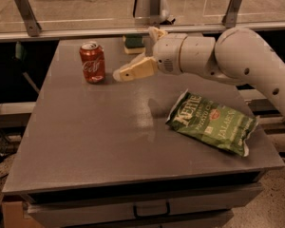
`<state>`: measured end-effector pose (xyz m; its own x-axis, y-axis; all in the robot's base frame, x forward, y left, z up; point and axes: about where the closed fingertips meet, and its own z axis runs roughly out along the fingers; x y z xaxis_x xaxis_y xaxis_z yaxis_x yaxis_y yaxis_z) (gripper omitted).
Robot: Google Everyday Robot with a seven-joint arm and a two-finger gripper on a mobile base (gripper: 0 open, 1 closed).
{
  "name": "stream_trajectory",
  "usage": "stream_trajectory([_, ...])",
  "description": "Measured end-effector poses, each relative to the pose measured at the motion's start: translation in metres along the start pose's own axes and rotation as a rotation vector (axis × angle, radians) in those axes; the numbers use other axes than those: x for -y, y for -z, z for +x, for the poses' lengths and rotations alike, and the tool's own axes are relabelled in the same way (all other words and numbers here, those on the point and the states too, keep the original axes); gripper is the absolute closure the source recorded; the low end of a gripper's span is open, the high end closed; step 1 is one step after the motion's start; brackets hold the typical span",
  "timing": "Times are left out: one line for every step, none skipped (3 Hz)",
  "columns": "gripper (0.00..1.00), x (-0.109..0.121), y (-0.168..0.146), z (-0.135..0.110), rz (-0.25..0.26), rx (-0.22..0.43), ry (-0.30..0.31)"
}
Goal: Place coke can upright
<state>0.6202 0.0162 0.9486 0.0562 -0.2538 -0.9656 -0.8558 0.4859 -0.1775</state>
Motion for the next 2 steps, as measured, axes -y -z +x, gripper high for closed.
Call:
stream_trajectory([0.00, 0.000, 0.000, 0.000, 0.000, 0.000, 0.000])
stream_trajectory([0.00, 0.025, 0.019, -0.006, 0.033, -0.001, 0.035])
